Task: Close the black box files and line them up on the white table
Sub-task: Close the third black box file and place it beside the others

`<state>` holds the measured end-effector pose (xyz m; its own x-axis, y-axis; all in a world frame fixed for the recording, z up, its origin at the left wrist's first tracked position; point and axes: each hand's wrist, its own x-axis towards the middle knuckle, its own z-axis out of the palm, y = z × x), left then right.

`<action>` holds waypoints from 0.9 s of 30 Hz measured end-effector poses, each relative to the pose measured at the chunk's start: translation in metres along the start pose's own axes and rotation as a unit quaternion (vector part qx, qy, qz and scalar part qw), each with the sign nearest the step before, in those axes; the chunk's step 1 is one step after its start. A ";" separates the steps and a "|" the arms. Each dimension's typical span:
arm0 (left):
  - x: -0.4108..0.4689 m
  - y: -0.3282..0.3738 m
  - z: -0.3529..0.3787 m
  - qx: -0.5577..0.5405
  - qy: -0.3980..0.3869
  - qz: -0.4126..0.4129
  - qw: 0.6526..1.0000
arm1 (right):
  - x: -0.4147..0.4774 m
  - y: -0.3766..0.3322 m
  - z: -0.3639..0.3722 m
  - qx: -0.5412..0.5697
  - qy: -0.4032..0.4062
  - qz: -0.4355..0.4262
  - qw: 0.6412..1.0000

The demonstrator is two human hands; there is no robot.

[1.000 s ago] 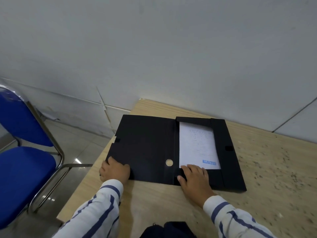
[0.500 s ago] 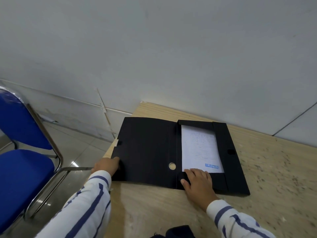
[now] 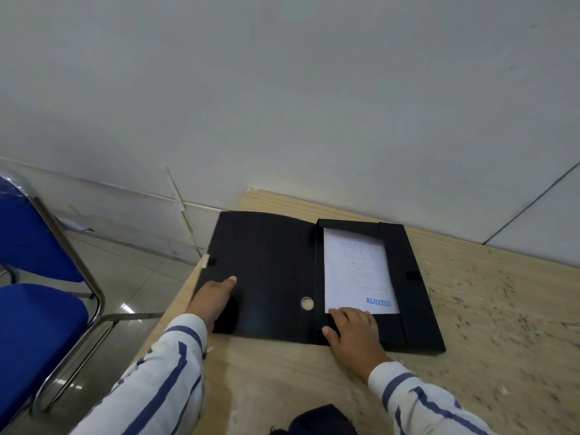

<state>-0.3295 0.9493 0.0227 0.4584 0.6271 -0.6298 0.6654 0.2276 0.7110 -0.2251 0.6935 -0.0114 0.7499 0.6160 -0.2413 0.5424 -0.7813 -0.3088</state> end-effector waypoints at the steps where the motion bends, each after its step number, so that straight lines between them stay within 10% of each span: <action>1: -0.002 0.002 0.005 -0.005 -0.020 -0.005 1.000 | 0.000 0.000 0.001 0.002 0.001 0.001 1.000; 5: -0.001 -0.009 0.018 0.096 -0.064 0.018 0.993 | 0.000 0.002 0.001 0.011 -0.004 -0.002 1.000; 11: -0.010 -0.024 0.030 0.451 -0.019 0.123 0.884 | 0.001 0.005 0.001 0.016 -0.005 -0.001 1.000; 17: 0.003 -0.032 -0.002 0.305 0.185 -0.040 0.933 | 0.001 0.005 0.000 0.015 -0.007 -0.004 1.000; 27: 0.023 -0.026 -0.026 0.308 0.128 -0.064 0.941 | 0.002 0.005 0.000 0.009 -0.013 0.000 1.000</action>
<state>-0.3517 0.9777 -0.0022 0.2467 0.8006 -0.5460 0.9567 -0.1115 0.2688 -0.2211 0.6911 -0.0133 0.7394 0.6188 -0.2652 0.5353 -0.7792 -0.3260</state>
